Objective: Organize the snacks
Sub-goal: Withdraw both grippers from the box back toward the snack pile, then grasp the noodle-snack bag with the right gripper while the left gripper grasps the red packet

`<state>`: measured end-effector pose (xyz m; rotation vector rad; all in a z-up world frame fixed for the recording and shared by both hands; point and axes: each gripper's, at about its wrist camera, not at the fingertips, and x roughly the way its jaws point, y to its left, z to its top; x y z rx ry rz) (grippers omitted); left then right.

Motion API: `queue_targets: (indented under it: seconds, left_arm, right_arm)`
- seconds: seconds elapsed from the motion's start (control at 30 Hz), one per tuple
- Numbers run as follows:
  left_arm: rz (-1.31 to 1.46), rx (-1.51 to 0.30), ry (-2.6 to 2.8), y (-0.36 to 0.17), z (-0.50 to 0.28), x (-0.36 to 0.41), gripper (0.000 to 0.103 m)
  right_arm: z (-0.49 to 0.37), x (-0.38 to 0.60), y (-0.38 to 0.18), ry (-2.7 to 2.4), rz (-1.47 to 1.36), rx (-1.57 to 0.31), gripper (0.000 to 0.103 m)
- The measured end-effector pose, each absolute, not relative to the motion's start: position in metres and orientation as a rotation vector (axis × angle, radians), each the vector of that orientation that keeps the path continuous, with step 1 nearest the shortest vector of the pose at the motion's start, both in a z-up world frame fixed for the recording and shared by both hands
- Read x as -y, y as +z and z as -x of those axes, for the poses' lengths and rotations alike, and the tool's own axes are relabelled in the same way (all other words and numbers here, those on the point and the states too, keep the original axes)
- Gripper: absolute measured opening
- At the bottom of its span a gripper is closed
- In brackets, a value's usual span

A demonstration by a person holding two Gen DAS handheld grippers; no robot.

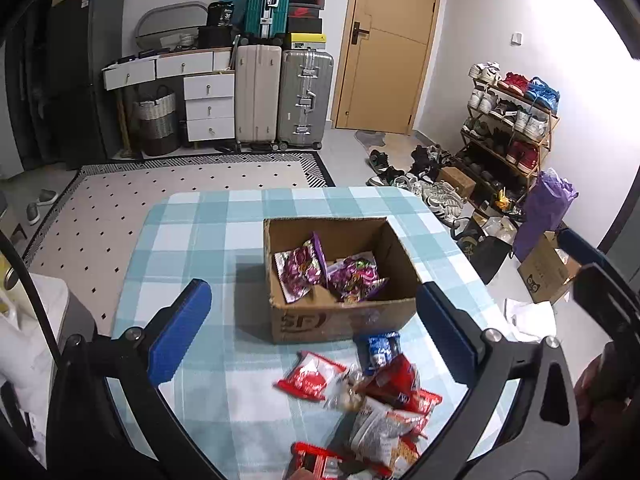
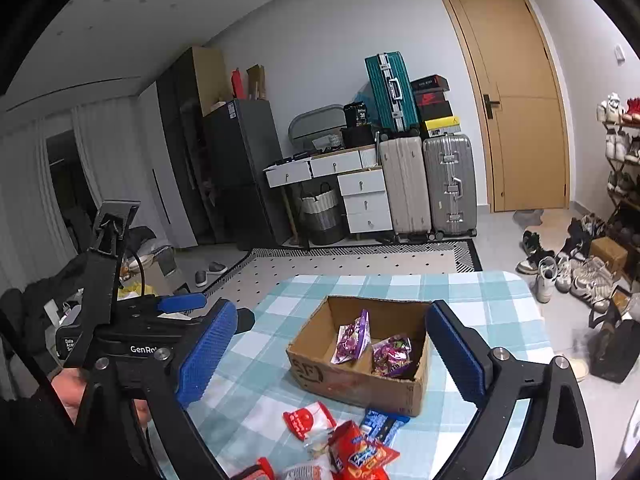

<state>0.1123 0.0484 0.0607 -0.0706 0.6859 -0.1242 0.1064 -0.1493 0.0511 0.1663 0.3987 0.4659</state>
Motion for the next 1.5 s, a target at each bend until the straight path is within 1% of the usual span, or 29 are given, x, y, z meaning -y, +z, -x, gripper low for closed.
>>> queue_targets:
  seconds: [0.2,0.3,0.4,0.7,0.97,1.27,1.5]
  left_arm:
    - [0.074,-0.664,-0.114,0.063,-0.077,-0.054,0.102]
    - [0.082,-0.647,-0.118,0.062,-0.059,-0.057,0.102]
    - [0.096,-0.618,-0.115,0.060,-0.040,-0.060,0.102]
    - [0.125,-0.577,-0.106,0.045,0.005,-0.066,0.102]
    - [0.151,-0.600,-0.095,0.008,0.029,-0.071,0.102]
    - [0.184,-0.701,-0.100,-0.049,0.030,-0.076,0.102]
    - [0.190,-0.746,-0.098,-0.076,0.027,-0.077,0.102]
  right_arm:
    - [-0.073,0.152,0.053,0.477,-0.170,-0.381,0.099]
    - [-0.057,0.152,0.050,0.482,-0.161,-0.373,0.102]
    - [-0.045,0.151,0.045,0.492,-0.153,-0.377,0.103]
    - [-0.017,0.147,0.011,0.480,-0.136,-0.435,0.103]
    - [-0.002,0.148,-0.026,0.473,-0.152,-0.491,0.103]
    - [0.012,0.135,-0.079,0.484,-0.112,-0.608,0.103]
    - [0.009,0.123,-0.126,0.514,-0.151,-0.708,0.103]
